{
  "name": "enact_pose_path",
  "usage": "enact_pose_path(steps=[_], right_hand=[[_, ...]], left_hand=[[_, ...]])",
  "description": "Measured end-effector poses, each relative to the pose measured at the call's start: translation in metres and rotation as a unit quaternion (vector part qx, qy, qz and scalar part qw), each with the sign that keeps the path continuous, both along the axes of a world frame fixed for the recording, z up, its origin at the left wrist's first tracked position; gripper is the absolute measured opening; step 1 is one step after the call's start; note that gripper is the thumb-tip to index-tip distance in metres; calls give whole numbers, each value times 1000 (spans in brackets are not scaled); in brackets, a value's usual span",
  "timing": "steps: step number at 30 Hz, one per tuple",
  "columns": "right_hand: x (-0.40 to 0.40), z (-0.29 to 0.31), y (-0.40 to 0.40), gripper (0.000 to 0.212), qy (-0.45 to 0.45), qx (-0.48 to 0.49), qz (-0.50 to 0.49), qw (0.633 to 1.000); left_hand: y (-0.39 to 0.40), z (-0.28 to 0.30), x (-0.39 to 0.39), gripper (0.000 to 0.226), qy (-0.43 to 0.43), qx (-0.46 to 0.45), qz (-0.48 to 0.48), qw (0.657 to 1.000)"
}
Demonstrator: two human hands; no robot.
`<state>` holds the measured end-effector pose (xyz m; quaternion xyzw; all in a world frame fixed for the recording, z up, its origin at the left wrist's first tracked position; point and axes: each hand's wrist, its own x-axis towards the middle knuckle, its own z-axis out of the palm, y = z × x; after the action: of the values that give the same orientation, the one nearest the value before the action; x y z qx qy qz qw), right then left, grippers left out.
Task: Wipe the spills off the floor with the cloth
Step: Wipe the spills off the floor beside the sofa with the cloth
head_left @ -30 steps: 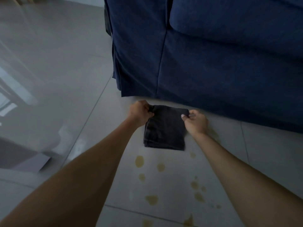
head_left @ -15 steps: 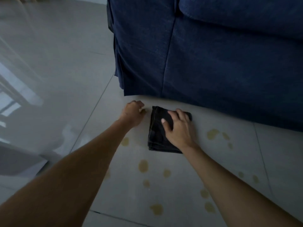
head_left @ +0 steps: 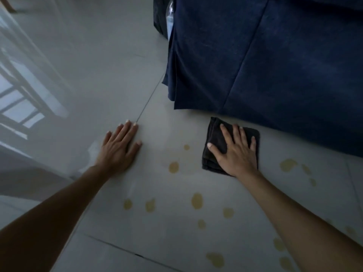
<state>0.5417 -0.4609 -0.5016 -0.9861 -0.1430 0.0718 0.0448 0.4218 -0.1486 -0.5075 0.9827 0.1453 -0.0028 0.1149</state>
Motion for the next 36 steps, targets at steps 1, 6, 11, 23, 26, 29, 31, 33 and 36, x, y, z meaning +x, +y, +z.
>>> enact_pose_path(steps=[1, 6, 11, 23, 26, 29, 31, 33, 36], right_hand=[[1, 0, 9, 82, 1, -1, -22, 1000], [1, -1, 60, 85, -1, 35, -139, 990], [-11, 0, 98, 89, 3, 47, -118, 992], [-48, 2, -10, 63, -1, 11, -12, 1000], [-44, 2, 9, 61, 3, 39, -156, 987], [-44, 4, 48, 64, 23, 81, -271, 959], [-49, 4, 77, 66, 32, 90, -289, 952], [-58, 4, 107, 68, 25, 94, -261, 960], [-83, 2, 145, 68, 8, 99, -147, 984]], left_hand=[[1, -1, 0, 75, -6, 3, 0, 1000], [2, -5, 3, 68, -26, 7, 1, 1000], [0, -5, 2, 67, -11, 6, -2, 1000], [-5, -10, -81, 67, -10, 9, -2, 1000], [-7, -8, -79, 65, -32, 7, 6, 999], [-7, -9, -78, 64, -36, 2, 7, 999], [-6, -11, -78, 65, -35, 6, 8, 999], [-6, -12, -77, 64, -39, 10, 8, 999], [-5, -11, -77, 61, -38, 15, 9, 999]])
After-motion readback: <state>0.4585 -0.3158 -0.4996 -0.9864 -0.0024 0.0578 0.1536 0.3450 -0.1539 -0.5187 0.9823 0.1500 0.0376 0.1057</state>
